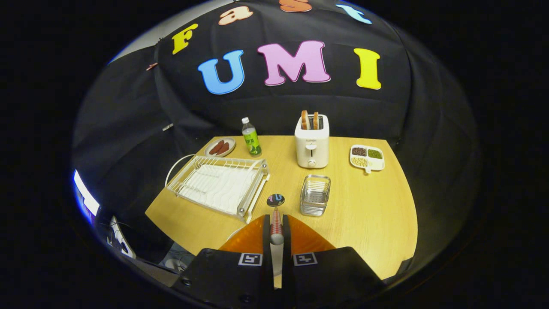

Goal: Take the plate from the dish rack, then take the spoon from the basket and place it into the plate.

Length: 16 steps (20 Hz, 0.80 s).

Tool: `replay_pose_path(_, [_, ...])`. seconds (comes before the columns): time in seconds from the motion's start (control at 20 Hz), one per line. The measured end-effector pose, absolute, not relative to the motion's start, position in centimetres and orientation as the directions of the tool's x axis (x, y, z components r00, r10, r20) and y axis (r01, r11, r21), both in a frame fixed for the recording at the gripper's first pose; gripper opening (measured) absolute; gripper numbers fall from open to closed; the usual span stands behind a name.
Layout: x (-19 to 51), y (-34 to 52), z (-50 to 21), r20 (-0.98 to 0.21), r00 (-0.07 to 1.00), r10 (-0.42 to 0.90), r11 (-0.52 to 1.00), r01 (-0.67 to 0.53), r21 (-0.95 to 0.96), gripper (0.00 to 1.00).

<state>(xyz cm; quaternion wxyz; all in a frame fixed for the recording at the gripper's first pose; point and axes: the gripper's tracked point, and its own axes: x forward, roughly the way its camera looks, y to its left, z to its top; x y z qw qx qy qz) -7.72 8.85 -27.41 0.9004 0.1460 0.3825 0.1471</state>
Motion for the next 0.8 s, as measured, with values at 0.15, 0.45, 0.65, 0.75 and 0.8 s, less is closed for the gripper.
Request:
replay_pose_path(0.15, [-10.3, 10.9, -30.3, -0.685, 0.609, 0.400, 0.908, -0.160, 0.388, 0.11])
replay_pose_path(0.45, [-13.0, 13.8, -36.6, -0.744, 0.524, 0.416, 0.907, -0.178, 0.381, 0.11])
replay_pose_path(0.65, [-13.1, 15.3, -38.3, -0.726, 0.520, 0.450, 0.889, -0.182, 0.420, 0.11])
replay_pose_path(0.75, [-13.5, 15.7, -38.9, -0.727, 0.506, 0.464, 0.882, -0.187, 0.432, 0.11])
replay_pose_path(0.8, [-13.8, 15.9, -39.3, -0.733, 0.494, 0.468, 0.881, -0.192, 0.433, 0.11])
